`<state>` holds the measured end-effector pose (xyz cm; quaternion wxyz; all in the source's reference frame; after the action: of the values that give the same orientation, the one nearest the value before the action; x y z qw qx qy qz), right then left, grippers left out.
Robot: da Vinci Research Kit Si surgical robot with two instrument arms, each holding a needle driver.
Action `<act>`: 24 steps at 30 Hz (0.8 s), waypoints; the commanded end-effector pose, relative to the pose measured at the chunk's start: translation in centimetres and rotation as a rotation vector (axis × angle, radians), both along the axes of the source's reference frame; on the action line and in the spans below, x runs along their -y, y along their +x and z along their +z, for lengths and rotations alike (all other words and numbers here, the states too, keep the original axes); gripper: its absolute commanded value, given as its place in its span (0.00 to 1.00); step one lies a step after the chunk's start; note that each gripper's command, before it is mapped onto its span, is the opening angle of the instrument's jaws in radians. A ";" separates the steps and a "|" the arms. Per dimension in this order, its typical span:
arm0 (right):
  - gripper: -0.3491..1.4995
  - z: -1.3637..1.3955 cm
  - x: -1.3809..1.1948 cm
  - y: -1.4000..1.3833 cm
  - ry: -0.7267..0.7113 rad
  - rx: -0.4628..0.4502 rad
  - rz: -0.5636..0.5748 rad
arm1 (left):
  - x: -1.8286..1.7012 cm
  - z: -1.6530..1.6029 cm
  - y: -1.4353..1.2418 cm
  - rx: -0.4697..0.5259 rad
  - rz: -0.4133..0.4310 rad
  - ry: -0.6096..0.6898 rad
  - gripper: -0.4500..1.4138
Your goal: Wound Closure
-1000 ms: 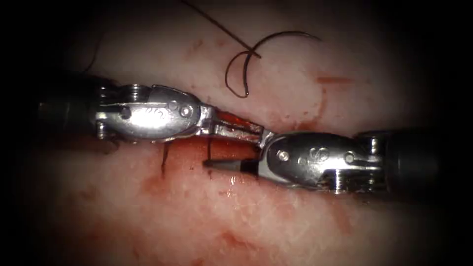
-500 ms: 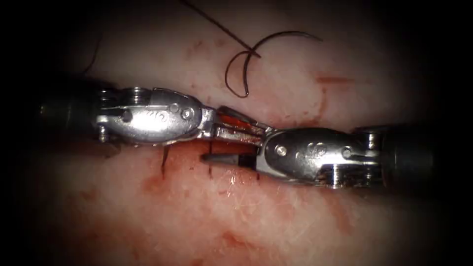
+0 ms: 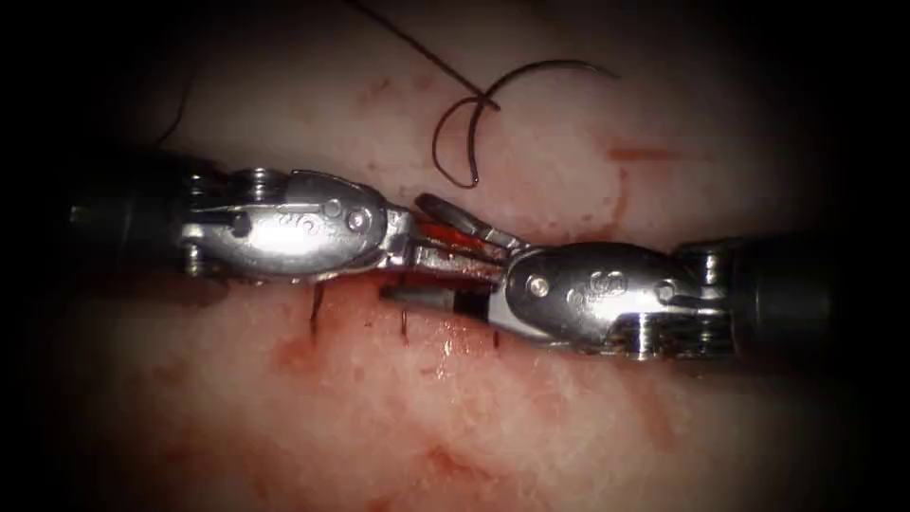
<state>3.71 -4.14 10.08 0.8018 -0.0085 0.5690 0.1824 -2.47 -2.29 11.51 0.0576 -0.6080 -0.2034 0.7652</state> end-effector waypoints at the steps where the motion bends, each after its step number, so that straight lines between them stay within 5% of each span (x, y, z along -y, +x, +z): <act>1: 0.22 0.04 0.02 0.06 0.000 -0.003 -0.007 | 0.02 0.05 -0.05 0.002 0.000 0.000 0.00; 2: 0.00 0.04 0.04 0.04 0.005 -0.023 -0.036 | 0.01 0.04 -0.05 0.002 0.000 0.000 0.00; 7: 0.00 0.05 0.04 0.02 0.014 -0.015 -0.077 | 0.01 0.02 -0.05 0.005 0.002 0.003 0.00; 8: 0.07 0.07 0.02 0.04 0.012 -0.010 -0.071 | 0.01 0.02 -0.05 0.007 0.000 0.003 0.00; 9: 0.32 0.07 0.02 0.05 0.011 -0.008 -0.067 | 0.01 0.02 -0.05 0.007 0.000 0.003 0.00; 10: 0.32 0.07 0.02 0.05 0.011 -0.008 -0.067 | 0.01 0.02 -0.05 0.007 0.000 0.003 0.00; 11: 0.84 0.06 0.01 0.06 0.003 0.009 -0.033 | 0.00 0.02 -0.03 0.007 0.002 0.010 0.00; 17: 0.98 -0.04 0.08 -0.10 0.002 0.014 -0.026 | -0.14 -0.04 0.14 0.011 0.000 0.018 0.00; 24: 0.99 -0.21 0.25 -0.38 0.004 0.000 -0.049 | -0.26 -0.09 0.31 0.005 -0.017 0.021 0.00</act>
<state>3.27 -4.36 9.84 0.8062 0.0061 0.5682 0.1646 -2.09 -2.00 11.36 0.0708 -0.6102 -0.2065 0.7616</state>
